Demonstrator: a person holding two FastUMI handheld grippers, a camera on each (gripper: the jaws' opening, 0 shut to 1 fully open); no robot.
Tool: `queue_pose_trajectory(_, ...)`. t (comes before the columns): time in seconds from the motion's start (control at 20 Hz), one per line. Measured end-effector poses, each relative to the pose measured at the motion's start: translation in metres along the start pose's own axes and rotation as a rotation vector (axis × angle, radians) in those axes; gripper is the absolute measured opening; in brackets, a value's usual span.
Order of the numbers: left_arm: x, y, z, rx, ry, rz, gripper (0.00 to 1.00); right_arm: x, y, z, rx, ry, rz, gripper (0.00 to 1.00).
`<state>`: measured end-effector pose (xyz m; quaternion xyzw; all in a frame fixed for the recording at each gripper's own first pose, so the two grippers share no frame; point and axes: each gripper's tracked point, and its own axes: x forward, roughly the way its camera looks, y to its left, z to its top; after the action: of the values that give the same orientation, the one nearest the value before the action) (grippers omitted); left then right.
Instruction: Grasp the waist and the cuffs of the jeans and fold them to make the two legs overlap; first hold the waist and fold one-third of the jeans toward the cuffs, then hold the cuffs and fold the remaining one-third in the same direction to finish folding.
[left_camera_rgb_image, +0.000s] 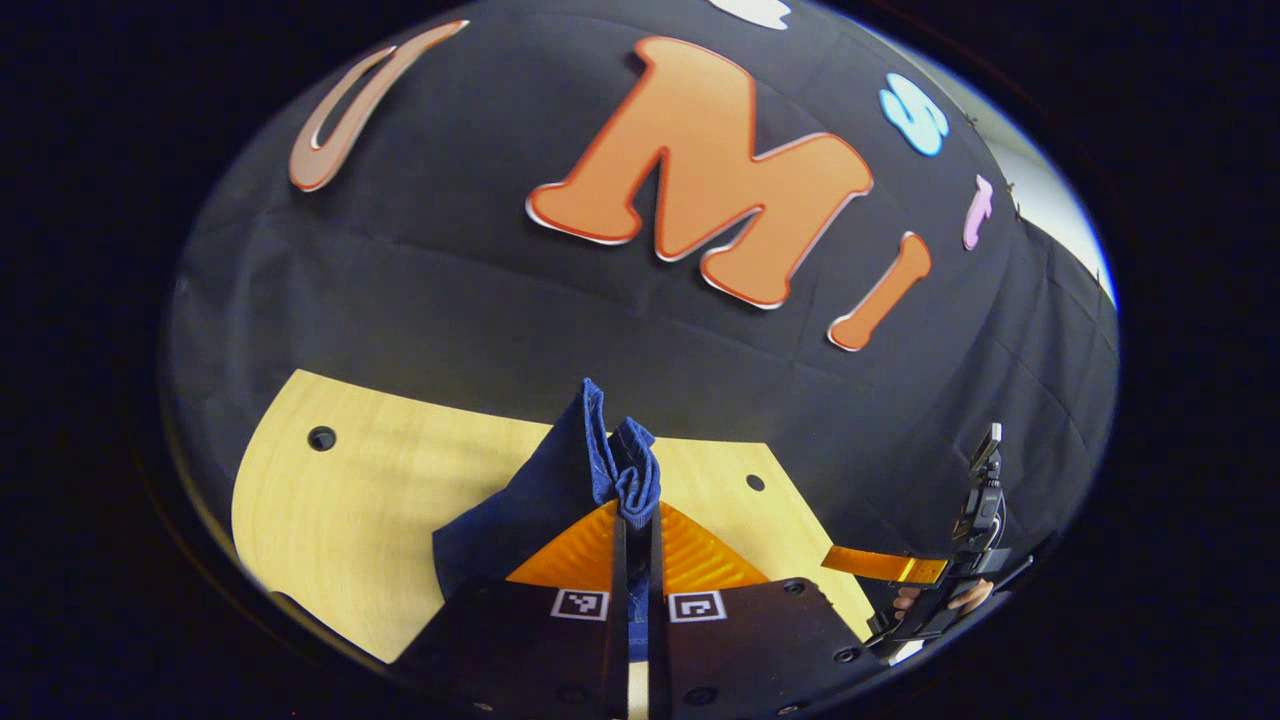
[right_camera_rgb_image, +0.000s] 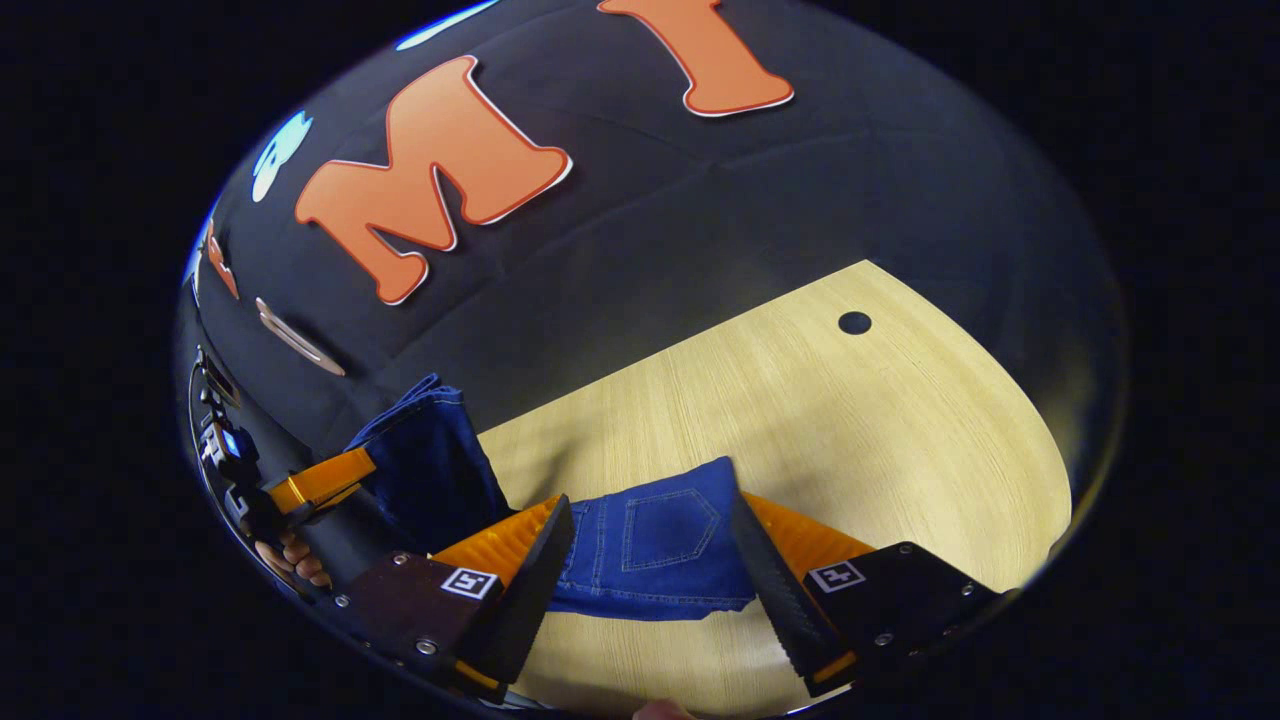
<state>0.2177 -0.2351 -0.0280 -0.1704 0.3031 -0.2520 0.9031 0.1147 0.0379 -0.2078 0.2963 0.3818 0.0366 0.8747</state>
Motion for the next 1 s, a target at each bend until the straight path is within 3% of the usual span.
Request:
queue_pose_trajectory(0.25,0.037,-0.058,-0.039,0.062,0.097,-0.050,0.08,-0.009,-0.027,0.010,0.018,-0.016,-0.006,0.97)
queue_pose_trajectory(0.6,0.090,-0.091,-0.110,0.126,0.213,-0.049,0.08,-0.018,-0.065,0.006,0.060,0.000,-0.022,0.97)
queue_pose_trajectory(0.8,0.112,-0.116,-0.173,0.157,0.332,-0.069,0.08,-0.021,-0.078,0.004,0.055,0.006,-0.024,0.97)
queue_pose_trajectory(0.85,0.111,-0.122,-0.191,0.162,0.372,-0.086,0.18,-0.021,-0.079,0.003,0.053,0.009,-0.028,0.97)
queue_pose_trajectory(1.0,0.103,-0.127,-0.201,0.204,0.365,-0.096,0.62,-0.023,-0.080,0.001,0.030,0.006,-0.025,0.97)
